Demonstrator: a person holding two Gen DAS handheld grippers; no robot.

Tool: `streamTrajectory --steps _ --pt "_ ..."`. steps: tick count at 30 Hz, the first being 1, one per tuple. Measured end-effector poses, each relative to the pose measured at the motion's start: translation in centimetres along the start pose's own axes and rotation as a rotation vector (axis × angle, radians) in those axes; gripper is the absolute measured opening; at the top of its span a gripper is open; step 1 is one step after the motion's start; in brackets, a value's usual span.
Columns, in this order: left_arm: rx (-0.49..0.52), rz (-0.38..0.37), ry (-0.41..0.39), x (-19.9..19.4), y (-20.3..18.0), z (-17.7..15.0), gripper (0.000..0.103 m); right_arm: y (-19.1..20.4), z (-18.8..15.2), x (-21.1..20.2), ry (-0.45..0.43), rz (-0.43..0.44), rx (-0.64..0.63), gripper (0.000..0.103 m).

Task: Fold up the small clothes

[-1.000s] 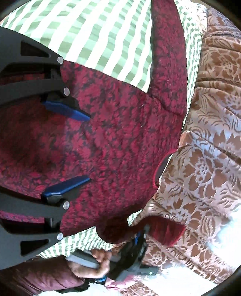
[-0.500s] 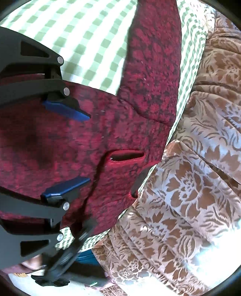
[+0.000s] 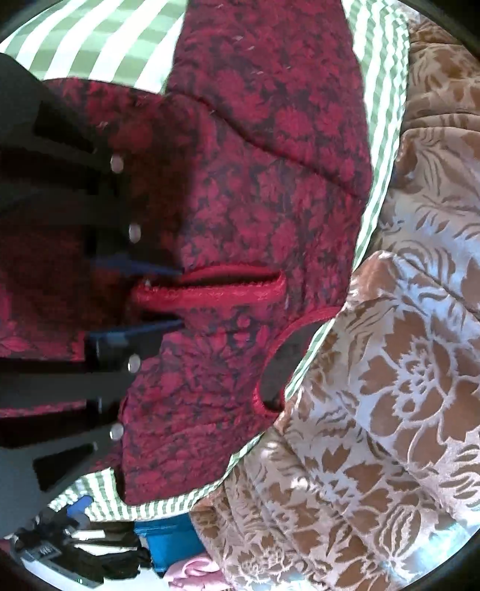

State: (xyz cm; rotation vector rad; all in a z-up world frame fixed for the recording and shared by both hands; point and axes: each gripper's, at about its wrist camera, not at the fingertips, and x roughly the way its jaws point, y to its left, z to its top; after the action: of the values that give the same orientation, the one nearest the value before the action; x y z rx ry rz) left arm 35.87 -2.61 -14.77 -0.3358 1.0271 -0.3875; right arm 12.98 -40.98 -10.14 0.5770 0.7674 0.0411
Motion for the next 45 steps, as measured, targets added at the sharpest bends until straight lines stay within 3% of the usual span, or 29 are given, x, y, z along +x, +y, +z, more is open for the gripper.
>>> streamTrajectory --steps 4,7,11,15,17,21,22,23,27,29,33,37,40,45 --pt "0.012 0.018 -0.104 -3.0 -0.2 0.8 0.010 0.5 2.0 1.0 -0.052 0.000 0.005 0.063" --pt "0.020 0.042 -0.152 -4.5 0.0 1.5 0.009 1.6 3.2 3.0 -0.042 -0.017 -0.021 0.060" --pt "0.023 0.102 -0.170 -4.9 0.8 1.9 0.009 3.7 4.3 7.8 -0.003 -0.128 -0.103 0.056" --pt "0.047 0.224 -0.142 -3.0 2.3 0.9 0.004 4.2 4.6 12.2 0.038 -0.292 -0.165 0.054" --pt "0.079 0.270 -0.099 -1.0 3.1 -0.1 0.005 4.5 4.2 13.4 0.017 -0.355 -0.207 0.055" --pt "0.069 0.262 -0.120 -1.0 3.4 -0.8 0.011 4.9 3.5 13.8 -0.016 -0.400 -0.262 0.058" --pt "0.059 0.252 -0.120 -1.3 3.5 -1.0 0.024 4.8 3.6 13.8 -0.015 -0.399 -0.260 0.059" --pt "0.038 0.219 -0.118 -1.9 4.0 -1.4 0.034 4.7 3.6 13.7 -0.015 -0.396 -0.258 0.059" --pt "-0.102 0.118 -0.143 -5.6 6.7 -2.6 0.043 4.6 3.5 13.8 -0.020 -0.408 -0.269 0.060" --pt "-0.183 0.095 -0.193 -8.1 9.2 -3.3 0.047 4.8 3.5 13.9 -0.021 -0.420 -0.279 0.060" --pt "-0.322 0.129 -0.278 -13.2 15.5 -4.6 0.056 5.0 3.4 14.0 -0.020 -0.429 -0.287 0.061" --pt "-0.554 0.197 -0.366 -18.1 24.1 -6.1 0.058 5.0 3.3 14.0 -0.021 -0.432 -0.289 0.061" --pt "-0.699 0.168 -0.409 -20.2 29.2 -6.8 0.058 5.0 3.4 13.9 -0.022 -0.438 -0.294 0.061" --pt "-0.834 0.150 -0.415 -20.5 34.0 -6.1 0.057 5.0 3.5 14.0 -0.019 -0.440 -0.296 0.062"
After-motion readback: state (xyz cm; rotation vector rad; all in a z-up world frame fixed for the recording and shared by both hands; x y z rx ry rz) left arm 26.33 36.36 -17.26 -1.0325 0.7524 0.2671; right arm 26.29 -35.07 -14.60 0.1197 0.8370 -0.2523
